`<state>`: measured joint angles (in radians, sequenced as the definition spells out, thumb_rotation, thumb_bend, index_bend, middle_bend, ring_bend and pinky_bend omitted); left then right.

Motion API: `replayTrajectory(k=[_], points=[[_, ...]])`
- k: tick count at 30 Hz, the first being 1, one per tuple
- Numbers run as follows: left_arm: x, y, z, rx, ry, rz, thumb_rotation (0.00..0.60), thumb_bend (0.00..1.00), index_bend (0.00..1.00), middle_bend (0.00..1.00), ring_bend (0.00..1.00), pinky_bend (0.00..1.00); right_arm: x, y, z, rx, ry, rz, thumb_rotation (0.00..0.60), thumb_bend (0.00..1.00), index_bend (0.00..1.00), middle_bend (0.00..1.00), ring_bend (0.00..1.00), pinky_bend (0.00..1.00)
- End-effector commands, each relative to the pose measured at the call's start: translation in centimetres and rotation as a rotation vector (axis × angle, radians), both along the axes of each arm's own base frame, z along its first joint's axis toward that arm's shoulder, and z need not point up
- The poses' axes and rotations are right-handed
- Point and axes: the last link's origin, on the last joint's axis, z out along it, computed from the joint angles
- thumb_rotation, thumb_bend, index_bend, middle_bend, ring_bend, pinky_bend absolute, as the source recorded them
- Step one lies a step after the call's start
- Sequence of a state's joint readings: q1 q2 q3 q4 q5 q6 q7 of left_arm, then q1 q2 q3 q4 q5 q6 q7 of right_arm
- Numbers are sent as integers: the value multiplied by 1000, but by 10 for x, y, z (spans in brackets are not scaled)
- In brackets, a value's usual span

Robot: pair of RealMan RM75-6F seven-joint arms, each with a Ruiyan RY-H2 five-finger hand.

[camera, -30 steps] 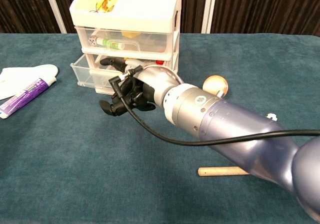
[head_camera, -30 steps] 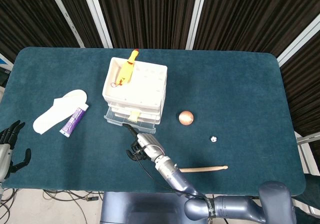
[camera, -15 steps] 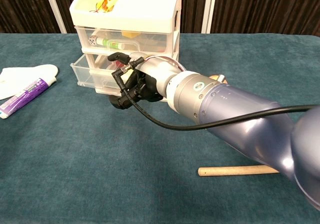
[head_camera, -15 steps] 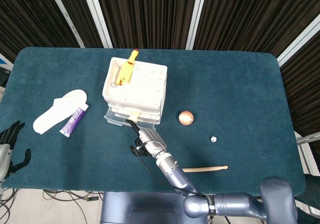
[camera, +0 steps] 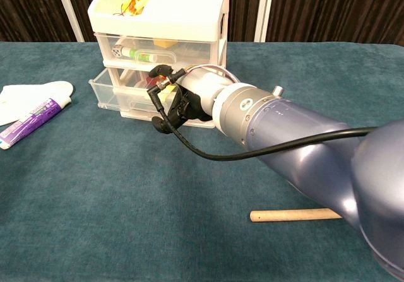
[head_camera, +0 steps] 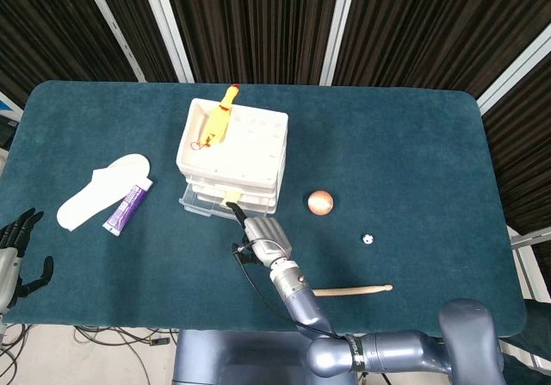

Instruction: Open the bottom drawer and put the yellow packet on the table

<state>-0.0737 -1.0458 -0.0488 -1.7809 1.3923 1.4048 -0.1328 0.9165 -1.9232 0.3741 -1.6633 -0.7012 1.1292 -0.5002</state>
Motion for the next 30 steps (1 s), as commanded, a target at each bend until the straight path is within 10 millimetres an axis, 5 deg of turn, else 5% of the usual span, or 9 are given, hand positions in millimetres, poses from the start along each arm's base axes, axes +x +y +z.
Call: replayTrajectory(k=[1,30], points=[[0,0,0,-1,1,1,600,513,22,0,0,0,0,1,0,4,9,2,600,509,132,1000,1000,1000],[0,0,0,-6,-5,-2,600,512,22,0,0,0,5,3,-2,29,78,29,600,510,203,1000,1000,1000]])
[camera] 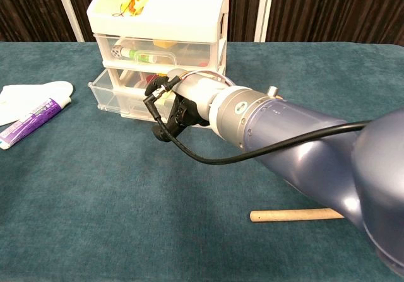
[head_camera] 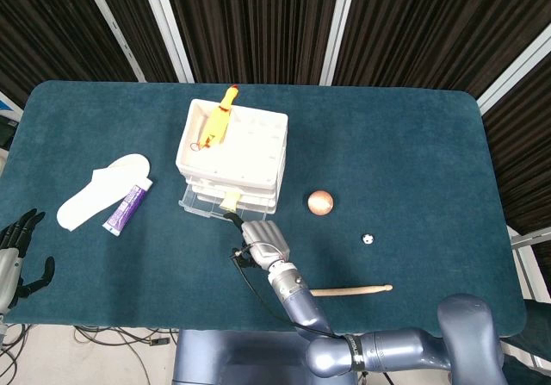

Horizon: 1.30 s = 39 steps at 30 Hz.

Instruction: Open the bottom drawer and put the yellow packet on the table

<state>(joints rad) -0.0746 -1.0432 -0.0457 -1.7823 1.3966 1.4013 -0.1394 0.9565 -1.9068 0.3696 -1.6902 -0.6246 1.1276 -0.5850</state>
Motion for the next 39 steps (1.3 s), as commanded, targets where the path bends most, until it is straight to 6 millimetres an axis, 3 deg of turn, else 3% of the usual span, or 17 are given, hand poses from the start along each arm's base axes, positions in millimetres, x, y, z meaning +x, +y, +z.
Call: replayTrajectory(k=[1,25,39], points=[[0,0,0,0,0,0,600,513,22,0,0,0,1,0,0,0,4,2,600,510,203,1000,1000,1000],[0,0,0,-6,-3,5,600,512,22,0,0,0,13,-7,5,4,65,15,600,514,247,1000,1000,1000],[-1,0,0,-7,-3,7,600,512,22,0,0,0,10,-6,10,26,65,17,600,517,261,1000,1000,1000]])
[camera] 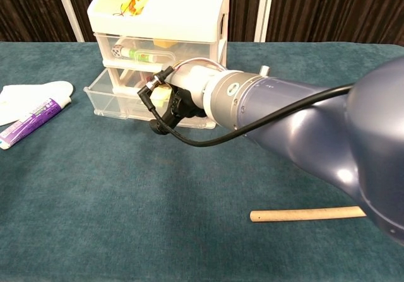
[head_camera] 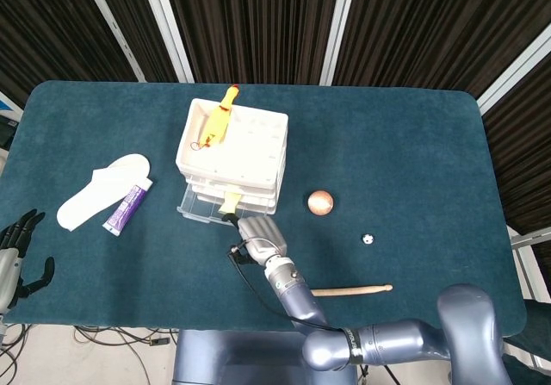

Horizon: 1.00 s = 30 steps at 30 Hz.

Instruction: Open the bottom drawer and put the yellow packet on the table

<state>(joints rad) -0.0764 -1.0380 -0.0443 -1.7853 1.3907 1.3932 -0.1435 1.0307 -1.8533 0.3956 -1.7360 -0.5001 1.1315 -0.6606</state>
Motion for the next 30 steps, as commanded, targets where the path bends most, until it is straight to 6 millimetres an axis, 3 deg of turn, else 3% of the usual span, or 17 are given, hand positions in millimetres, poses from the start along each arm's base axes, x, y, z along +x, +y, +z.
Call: replayTrajectory(k=[1,30], points=[[0,0,0,-1,0,0,600,513,22,0,0,0,-2,2,0,10,5,3,600,517,261,1000,1000,1000],[0,0,0,2,2,1,600,513,23,0,0,0,-7,11,5,49,18,23,600,525,261,1000,1000,1000]])
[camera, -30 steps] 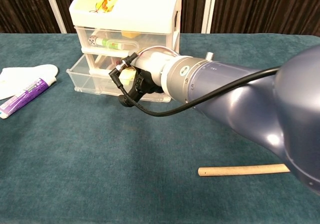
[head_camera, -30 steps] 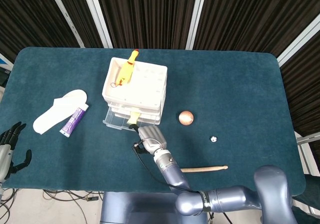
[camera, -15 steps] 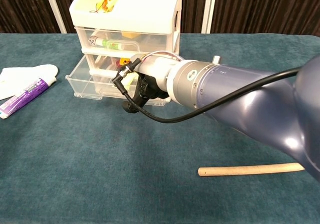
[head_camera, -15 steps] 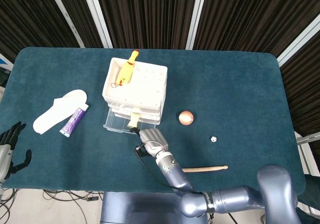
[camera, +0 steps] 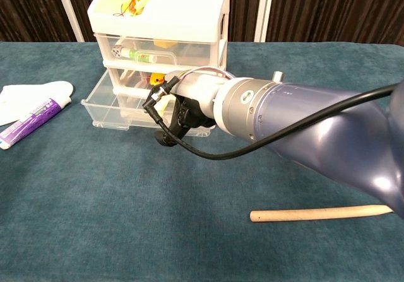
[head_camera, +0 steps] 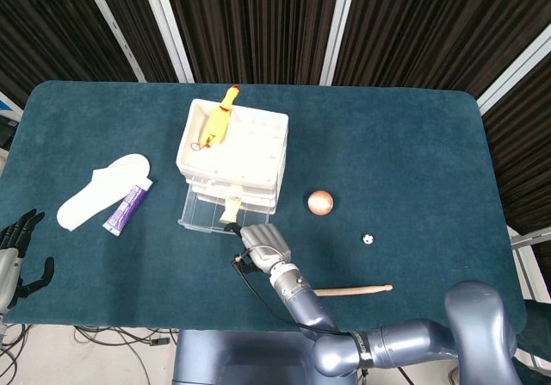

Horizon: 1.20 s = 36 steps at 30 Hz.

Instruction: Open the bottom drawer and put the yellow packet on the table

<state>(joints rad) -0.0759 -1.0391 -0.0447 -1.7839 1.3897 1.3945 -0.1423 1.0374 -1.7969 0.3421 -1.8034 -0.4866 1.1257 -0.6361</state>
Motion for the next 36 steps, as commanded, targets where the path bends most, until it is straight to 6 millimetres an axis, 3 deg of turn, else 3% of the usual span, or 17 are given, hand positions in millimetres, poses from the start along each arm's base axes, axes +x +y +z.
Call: replayTrajectory(k=[1,21,27,33,36], points=[[0,0,0,0,0,0,600,513,23,0,0,0,0,1,0,5,0,1,600,526,261,1000,1000,1000],[-1,0,0,2,1,5,600,513,23,0,0,0,1,6,3,11,-2,9,600,527,261,1000,1000,1000],[-1,0,0,0,2,7,600,512,23,0,0,0,1,3,7,6,-19,-1,600,526,191,1000,1000,1000],[0,0,0,-1,1,8,600,514,23,0,0,0,8,1,21,44,-176,-65,600,521,152,1000,1000,1000],[0,0,0,-1,0,7,600,514,23,0,0,0,11,-4,31,51,-266,-85,600,463,160,1000,1000,1000]])
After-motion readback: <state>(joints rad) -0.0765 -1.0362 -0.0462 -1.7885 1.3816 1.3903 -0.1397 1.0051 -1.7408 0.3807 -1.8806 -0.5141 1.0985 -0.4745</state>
